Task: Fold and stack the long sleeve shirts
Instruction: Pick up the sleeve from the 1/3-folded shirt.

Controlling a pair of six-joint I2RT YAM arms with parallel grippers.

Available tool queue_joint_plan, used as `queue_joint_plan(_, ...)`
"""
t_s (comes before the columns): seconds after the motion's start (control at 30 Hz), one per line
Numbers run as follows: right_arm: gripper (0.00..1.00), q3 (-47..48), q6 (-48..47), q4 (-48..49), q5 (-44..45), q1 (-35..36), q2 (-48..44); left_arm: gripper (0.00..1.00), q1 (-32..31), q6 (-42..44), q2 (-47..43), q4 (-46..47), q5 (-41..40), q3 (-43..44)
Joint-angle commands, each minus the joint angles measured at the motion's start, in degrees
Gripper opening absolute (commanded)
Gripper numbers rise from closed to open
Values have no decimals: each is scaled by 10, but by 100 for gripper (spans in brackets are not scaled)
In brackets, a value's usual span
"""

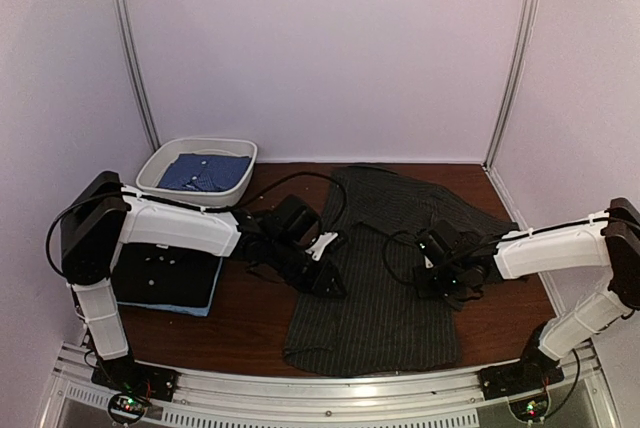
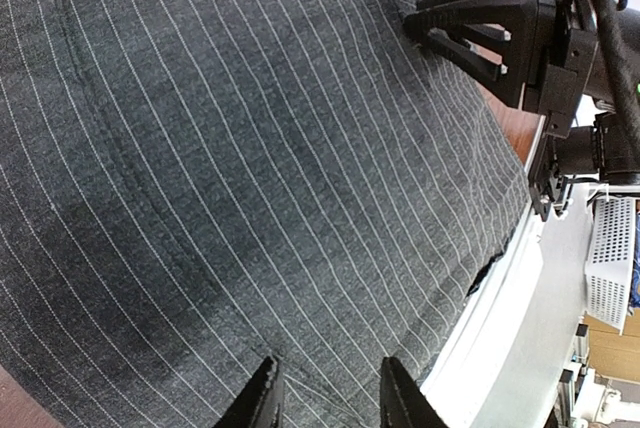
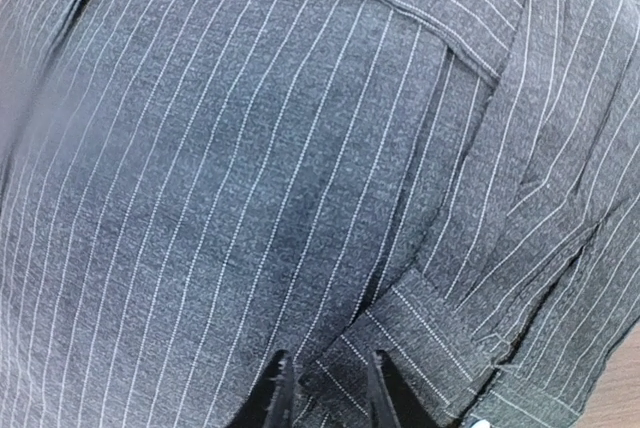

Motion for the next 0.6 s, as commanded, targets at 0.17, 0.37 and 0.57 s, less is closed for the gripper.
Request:
queue_joint_plan(0.17,31,-1,-2,3,21,5,11,35,5,-3,9,21,12,-3)
queue_joint_plan(0.37,32,-4,1,10,17,5,29,34,6,-3,11,22,13,-2)
queue_joint_plan(0.57,24,-3,7,3,28,5,19,34,6,-3,10,22,14,-5)
